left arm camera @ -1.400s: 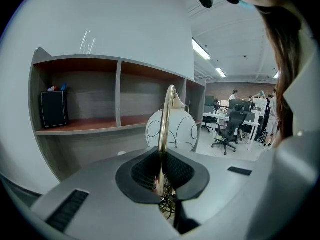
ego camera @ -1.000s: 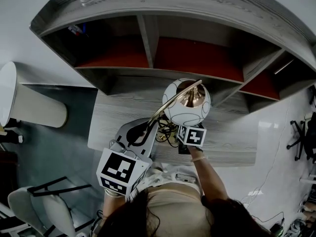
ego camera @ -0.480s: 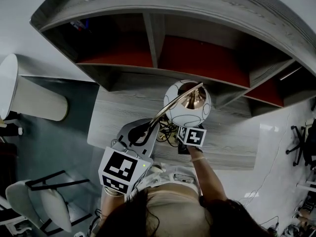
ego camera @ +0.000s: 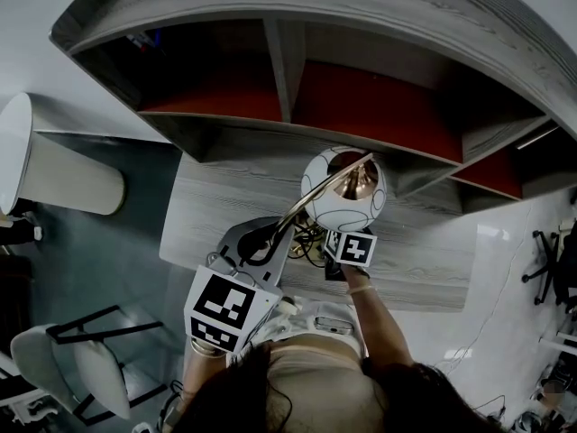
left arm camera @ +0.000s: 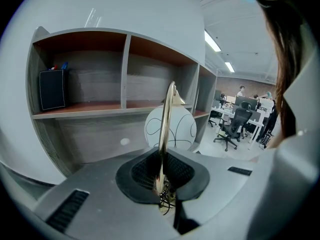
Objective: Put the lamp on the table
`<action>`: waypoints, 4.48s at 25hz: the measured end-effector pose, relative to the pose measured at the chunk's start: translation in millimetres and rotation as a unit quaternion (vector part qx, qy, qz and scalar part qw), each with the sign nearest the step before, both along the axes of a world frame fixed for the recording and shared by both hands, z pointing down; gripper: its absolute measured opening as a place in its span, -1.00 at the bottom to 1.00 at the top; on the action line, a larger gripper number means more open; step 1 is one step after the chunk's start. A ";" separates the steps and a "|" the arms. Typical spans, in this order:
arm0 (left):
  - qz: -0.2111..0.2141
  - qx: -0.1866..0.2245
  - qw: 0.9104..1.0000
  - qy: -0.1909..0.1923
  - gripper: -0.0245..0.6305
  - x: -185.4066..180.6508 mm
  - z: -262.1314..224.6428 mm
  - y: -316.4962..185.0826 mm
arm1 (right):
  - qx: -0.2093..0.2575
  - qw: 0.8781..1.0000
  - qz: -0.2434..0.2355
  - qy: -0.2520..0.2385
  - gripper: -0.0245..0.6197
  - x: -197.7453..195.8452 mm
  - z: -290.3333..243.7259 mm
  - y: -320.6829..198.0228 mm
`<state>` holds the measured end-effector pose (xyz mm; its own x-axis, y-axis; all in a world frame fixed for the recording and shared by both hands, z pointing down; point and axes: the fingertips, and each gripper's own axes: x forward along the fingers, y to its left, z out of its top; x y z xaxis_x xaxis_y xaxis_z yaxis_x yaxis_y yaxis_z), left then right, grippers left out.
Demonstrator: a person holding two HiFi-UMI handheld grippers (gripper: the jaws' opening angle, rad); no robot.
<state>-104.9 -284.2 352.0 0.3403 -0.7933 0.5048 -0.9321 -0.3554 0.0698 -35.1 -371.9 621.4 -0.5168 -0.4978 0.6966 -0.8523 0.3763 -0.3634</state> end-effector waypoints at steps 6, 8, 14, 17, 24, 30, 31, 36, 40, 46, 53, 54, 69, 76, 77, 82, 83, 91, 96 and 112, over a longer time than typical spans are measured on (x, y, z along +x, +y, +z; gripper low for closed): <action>0.004 -0.013 1.000 -0.001 -0.86 0.3 5.7 -0.5 | 0.023 1.000 -0.003 -0.004 -0.78 -5.1 -14.6 -7.4; 0.006 -0.017 1.000 -0.001 -0.86 0.5 7.2 -1.0 | 0.019 1.000 -0.003 -0.003 -0.78 -5.3 -11.3 -6.0; 0.013 -0.019 1.000 0.005 -0.86 2.8 8.7 -0.9 | 0.020 1.000 0.000 -0.004 -0.78 -4.9 -8.9 -6.2; 0.017 -0.021 1.000 0.007 -0.86 5.2 10.1 0.8 | 0.022 1.000 -0.003 -0.006 -0.78 -4.6 -8.3 -6.2; 0.022 -0.024 0.999 0.007 -0.86 8.5 12.4 4.3 | 0.036 0.999 -0.014 -0.012 -0.78 -8.5 -10.8 -7.4; 0.027 -0.027 0.999 0.004 -0.86 11.2 13.6 7.1 | -0.095 0.988 0.011 0.122 -0.78 43.4 -5.4 43.2; 0.028 -0.026 0.999 0.003 -0.86 11.6 13.8 7.5 | -0.169 0.966 0.027 0.193 -0.78 72.1 0.6 70.9; 0.027 -0.032 0.999 0.004 -0.85 11.8 17.5 12.8 | -0.302 0.897 0.061 0.318 -0.78 125.8 18.0 124.8; 0.028 -0.037 0.999 0.001 -0.85 11.6 19.3 17.1 | -0.337 0.886 0.048 0.314 -0.78 122.9 17.1 144.0; 0.027 -0.043 0.999 -0.006 -0.85 10.6 23.4 23.1 | -0.344 0.887 0.045 0.305 -0.78 116.5 19.0 149.5; 0.027 -0.036 0.999 -0.007 -0.85 8.7 24.0 24.9 | -0.302 0.907 0.049 0.289 -0.78 108.9 18.7 133.4; 0.028 -0.035 0.999 -0.006 -0.85 8.8 24.0 24.9 | -0.295 0.910 0.050 0.286 -0.78 108.3 20.1 130.3; 0.024 -0.034 0.999 -0.011 -0.85 8.4 24.3 22.4 | 0.080 0.996 -0.017 -0.023 -0.78 -14.5 -15.4 -12.6; 0.023 -0.038 0.999 0.002 -0.85 8.2 23.5 24.1 | 0.055 0.998 0.002 0.002 -0.78 -4.3 -3.9 -3.4; 0.022 -0.039 0.999 0.004 -0.85 8.4 23.3 24.3 | 0.050 0.999 0.005 0.003 -0.78 -2.8 -0.3 -1.8; 0.022 -0.037 0.999 0.005 -0.85 9.3 21.0 25.4 | 0.045 0.999 0.020 0.003 -0.78 4.8 4.3 1.5; 0.023 -0.036 0.999 0.006 -0.85 9.1 20.4 25.7 | 0.055 0.998 0.020 0.002 -0.78 5.2 -0.1 0.0; 0.020 -0.032 0.999 0.012 -0.80 4.0 17.0 31.6 | 0.069 0.997 0.021 -0.005 -0.78 11.7 -11.3 12.1; 0.019 -0.030 0.999 0.015 -0.79 -1.2 17.2 40.9 | 0.079 0.996 0.028 -0.010 -0.77 21.3 -21.9 25.2; 0.003 -0.007 1.000 0.024 -0.79 -54.7 3.9 90.8 | 0.113 0.991 0.071 0.007 -0.78 51.6 -67.2 84.8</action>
